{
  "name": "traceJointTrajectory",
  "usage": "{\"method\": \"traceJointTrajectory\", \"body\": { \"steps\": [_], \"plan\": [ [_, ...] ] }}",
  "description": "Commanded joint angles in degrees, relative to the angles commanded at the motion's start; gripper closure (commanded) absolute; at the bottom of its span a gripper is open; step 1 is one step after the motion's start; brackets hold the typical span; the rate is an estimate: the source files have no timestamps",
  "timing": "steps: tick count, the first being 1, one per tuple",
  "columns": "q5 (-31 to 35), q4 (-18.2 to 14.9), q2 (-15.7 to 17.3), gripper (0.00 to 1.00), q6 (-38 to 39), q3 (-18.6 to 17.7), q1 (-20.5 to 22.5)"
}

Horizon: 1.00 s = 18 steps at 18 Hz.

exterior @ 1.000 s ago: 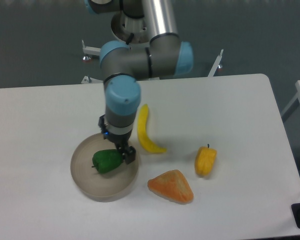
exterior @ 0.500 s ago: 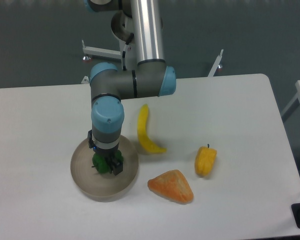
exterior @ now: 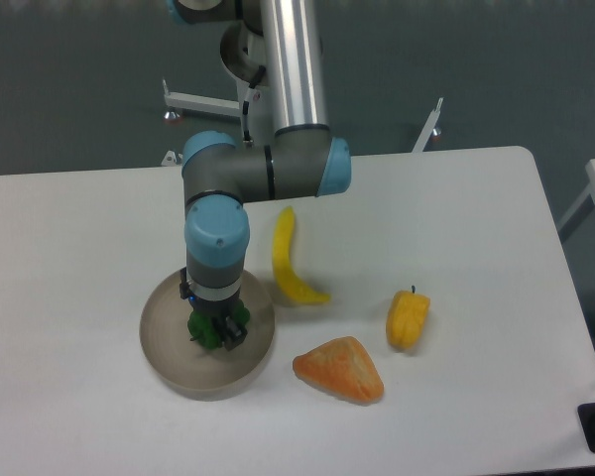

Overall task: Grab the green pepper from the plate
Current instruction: 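Lift the green pepper off the plate and carry it toward the banana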

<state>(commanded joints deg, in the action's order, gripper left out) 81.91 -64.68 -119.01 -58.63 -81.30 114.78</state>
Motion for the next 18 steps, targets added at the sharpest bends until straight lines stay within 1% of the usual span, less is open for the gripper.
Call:
{"method": "traceJointTrajectory", "body": {
  "steps": [3,4,5,7,8,11,13,14,15,17,18],
  "plan": [
    [-0.3,-4.9,3.1,0.89,0.0,1.4,3.5],
    [-0.4,-6.7,3.5,0.88,-0.3,2.2,4.8],
    [-0.4,-9.0,3.8,0.87,-0.8,3.6,7.3],
    [-0.5,-12.9,3.9,0.88,-1.0,6.0,9.6],
    [-0.4,-15.7,3.8,0.88,-1.4,7.9,11.2],
    [-0.1,-20.6,3.3,0.88,-6.7,11.9,13.6],
    [0.3,-24.0,3.1,0.88,-10.6,13.3,16.0],
    [1.3,-25.0,3.2,0.89,-12.7,13.4,17.0],
    [4.2,-25.2,3.3,0.90,-15.0,13.4,18.2],
    [6.0,-25.1,2.8,0.90,-17.3,13.2,19.2],
    [6.7,-24.7,2.3,0.90,-20.0,13.0,20.2]
  ]
}}
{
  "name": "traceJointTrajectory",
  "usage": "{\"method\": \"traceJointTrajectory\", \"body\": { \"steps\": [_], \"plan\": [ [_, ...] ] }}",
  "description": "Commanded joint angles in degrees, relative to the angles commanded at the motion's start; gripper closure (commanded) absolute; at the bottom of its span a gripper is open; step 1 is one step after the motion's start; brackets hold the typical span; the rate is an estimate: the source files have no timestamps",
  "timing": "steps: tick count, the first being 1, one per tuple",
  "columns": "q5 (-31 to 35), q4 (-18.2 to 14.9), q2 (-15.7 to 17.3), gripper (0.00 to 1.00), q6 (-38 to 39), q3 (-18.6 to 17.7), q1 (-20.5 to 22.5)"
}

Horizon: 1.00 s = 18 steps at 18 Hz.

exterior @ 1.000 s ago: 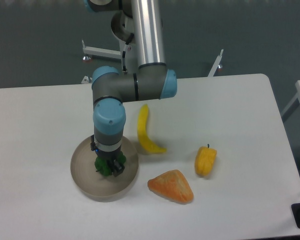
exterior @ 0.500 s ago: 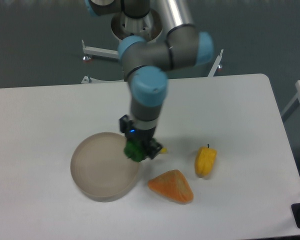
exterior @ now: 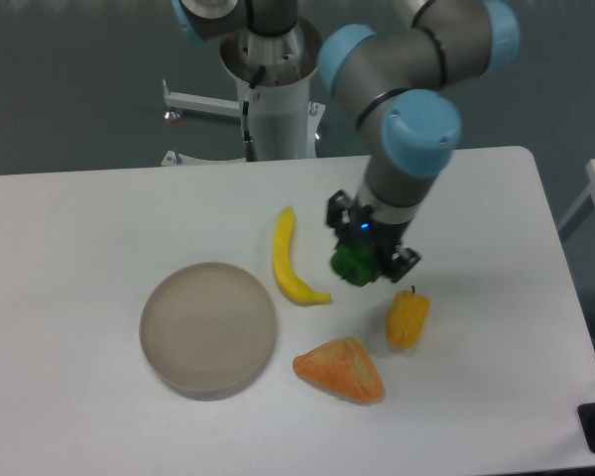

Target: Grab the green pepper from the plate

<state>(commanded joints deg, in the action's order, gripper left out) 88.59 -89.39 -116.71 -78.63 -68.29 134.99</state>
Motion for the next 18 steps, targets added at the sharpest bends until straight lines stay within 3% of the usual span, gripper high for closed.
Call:
{"method": "traceJointTrajectory", "body": {
  "steps": [5,8,10,18],
  "plan": [
    [2.0,0.2,-1.1,0.91,-8.9,1.9,2.2],
    [1.6,0.4,-1.8,0.91,-9.2,2.8,2.1],
    [-0.6,3.2,-2.1,0.91,-9.2,2.7,1.9],
    [-1.3,4.2,-2.1,0.91,-8.9,1.7,1.8]
  ]
}}
